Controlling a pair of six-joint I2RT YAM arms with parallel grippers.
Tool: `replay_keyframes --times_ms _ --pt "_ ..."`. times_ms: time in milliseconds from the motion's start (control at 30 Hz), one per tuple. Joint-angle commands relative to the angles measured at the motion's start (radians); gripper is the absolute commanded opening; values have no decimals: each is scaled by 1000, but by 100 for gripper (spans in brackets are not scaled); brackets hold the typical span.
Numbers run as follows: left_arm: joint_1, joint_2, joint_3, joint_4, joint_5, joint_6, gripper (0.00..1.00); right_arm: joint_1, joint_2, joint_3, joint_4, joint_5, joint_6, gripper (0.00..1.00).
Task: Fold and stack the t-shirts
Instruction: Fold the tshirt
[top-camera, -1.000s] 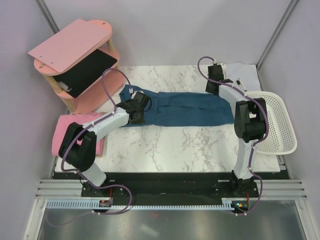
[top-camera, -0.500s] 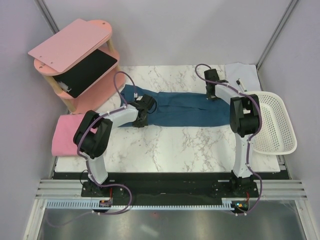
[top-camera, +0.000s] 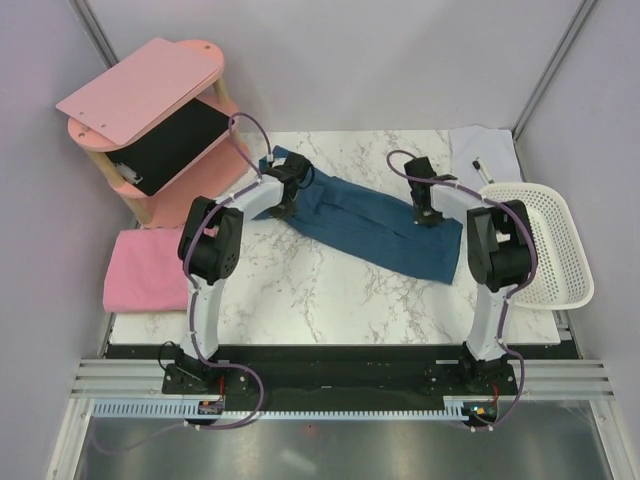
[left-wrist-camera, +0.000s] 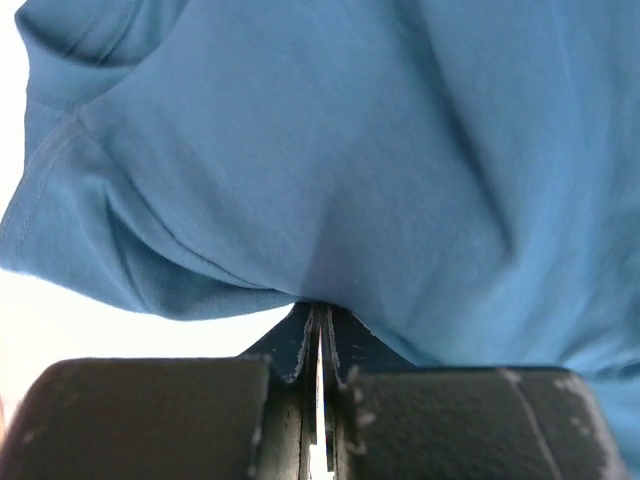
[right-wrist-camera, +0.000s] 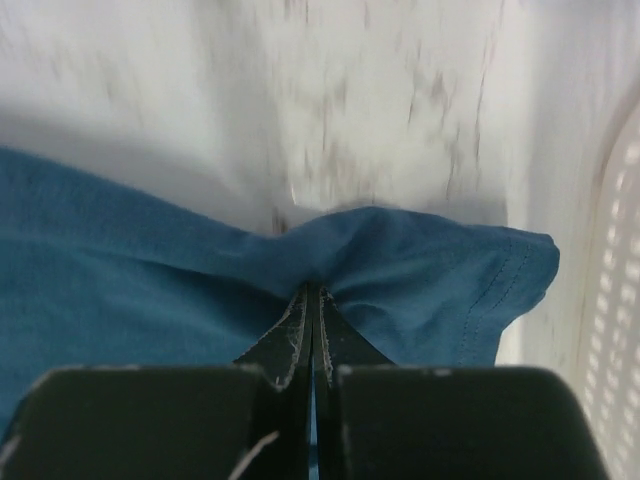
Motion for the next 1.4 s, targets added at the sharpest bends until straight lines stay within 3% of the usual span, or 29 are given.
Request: replay_keyframes --times_ms 0,267,333,400,433,567,667,767,1033,1200,1367 --pt "-2 161 233 -83 22 65 2 50 -101 -166 -146 -123 39 0" --pt "9 456 845 -249 65 207 2 200 -299 -372 -165 -285 85 0" --pt "14 447 862 -267 60 211 2 231 -330 -389 -163 -344 93 0" --pt "17 372 748 -263 60 173 2 238 -353 -392 -148 -390 90 0" --pt "15 261 679 -228 58 156 2 237 -377 -388 -148 -396 93 0" --pt "-9 -63 184 -65 94 96 2 238 -433 -336 -150 -378 89 0" --pt "-75 -257 13 -29 115 76 2 238 -459 -297 -142 -335 90 0" --pt "-191 -346 -64 -25 127 65 2 237 -463 -274 -128 -258 85 0" --pt "-489 -294 -150 35 256 -67 2 137 -462 -236 -48 -177 66 0" --pt "-585 -236 -192 110 305 -139 2 -37 -437 -207 24 -284 64 0" --pt "-628 -181 -204 174 367 -174 2 -84 -370 -167 41 -358 56 0"
